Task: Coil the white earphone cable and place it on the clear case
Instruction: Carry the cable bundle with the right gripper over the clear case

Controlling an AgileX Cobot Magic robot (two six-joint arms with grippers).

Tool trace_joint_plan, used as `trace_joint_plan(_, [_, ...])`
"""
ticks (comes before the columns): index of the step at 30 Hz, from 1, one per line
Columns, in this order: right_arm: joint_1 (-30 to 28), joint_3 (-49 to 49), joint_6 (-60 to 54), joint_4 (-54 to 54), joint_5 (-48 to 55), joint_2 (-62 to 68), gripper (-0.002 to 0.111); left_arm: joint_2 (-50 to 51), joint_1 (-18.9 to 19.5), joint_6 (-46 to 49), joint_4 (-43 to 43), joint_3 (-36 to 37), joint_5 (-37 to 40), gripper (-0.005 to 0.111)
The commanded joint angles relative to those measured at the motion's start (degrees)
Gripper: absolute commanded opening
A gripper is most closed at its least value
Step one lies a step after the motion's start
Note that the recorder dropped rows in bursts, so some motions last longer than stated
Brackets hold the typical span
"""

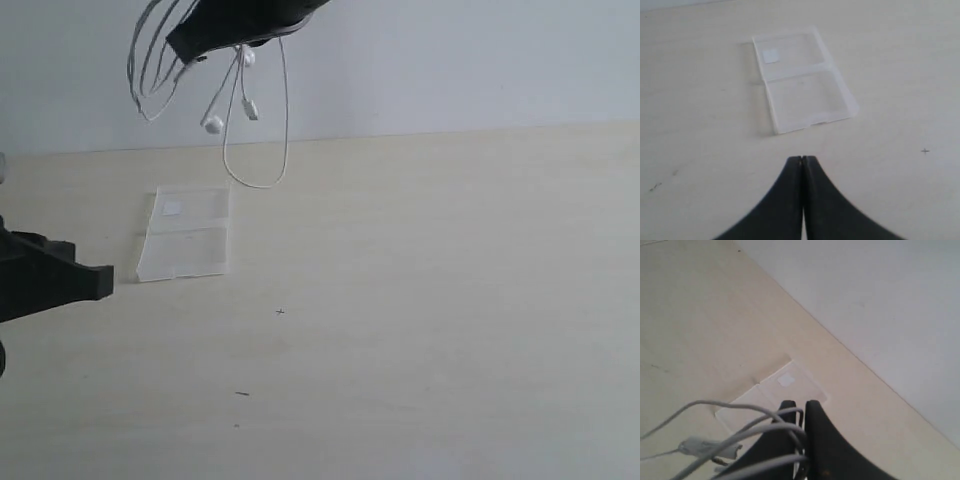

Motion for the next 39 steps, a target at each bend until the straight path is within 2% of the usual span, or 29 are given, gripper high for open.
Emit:
trace_joint_plan(1, [1.1,-9.7,3.1,4.8,2.2,8.9,0.000,-4.0,-0.1,0.6,-2.6,3.9,5.6,0.000])
trace_joint_plan(5, [5.5,-17.9,5.8,-1.1,3.4,17.2,0.000,-7.7,-0.1,1.7,-8.5,7.7,10.0,0.000])
trace_joint_plan(9, [5.6,-23.6,12.0,-3.8,4.0,21.8,0.000,-9.9,-0.1,6.7,-16.0,9.5,12.8,0.000])
trace_joint_plan(12, [5.4,-28.1,12.5,-4.1,4.9,25.2,0.000,-11.3,-0.1,7.3,-17.0,10.5,14.1,0.000])
trace_joint_plan(17, [5.4,-35.5,13.3,-3.9,6.6,30.3,0.000,-13.1,-0.1,6.9,-18.9,10.5,21.9,0.000])
trace_joint_plan(25, [3.0,-42.3,20.0,-2.9,8.6,35.6,0.000,-14.0,-0.1,7.1,-21.1,11.2,20.4,0.000])
trace_joint_plan(28, [2.0,-42.8,20.0,1.0,10.2,36.5,0.000,-14.0,-0.1,7.1,-21.4,11.9,20.4,0.000])
trace_joint_plan(33, [1.6,-42.8,22.0,0.9,12.1,38.5,0.000,-14.0,-0.1,7.1,-21.4,12.3,20.5,0.000])
trace_joint_plan(39, [1.6,-42.8,22.4,2.5,11.9,40.8,0.000,-14.0,-0.1,7.3,-21.4,12.3,14.6,0.000])
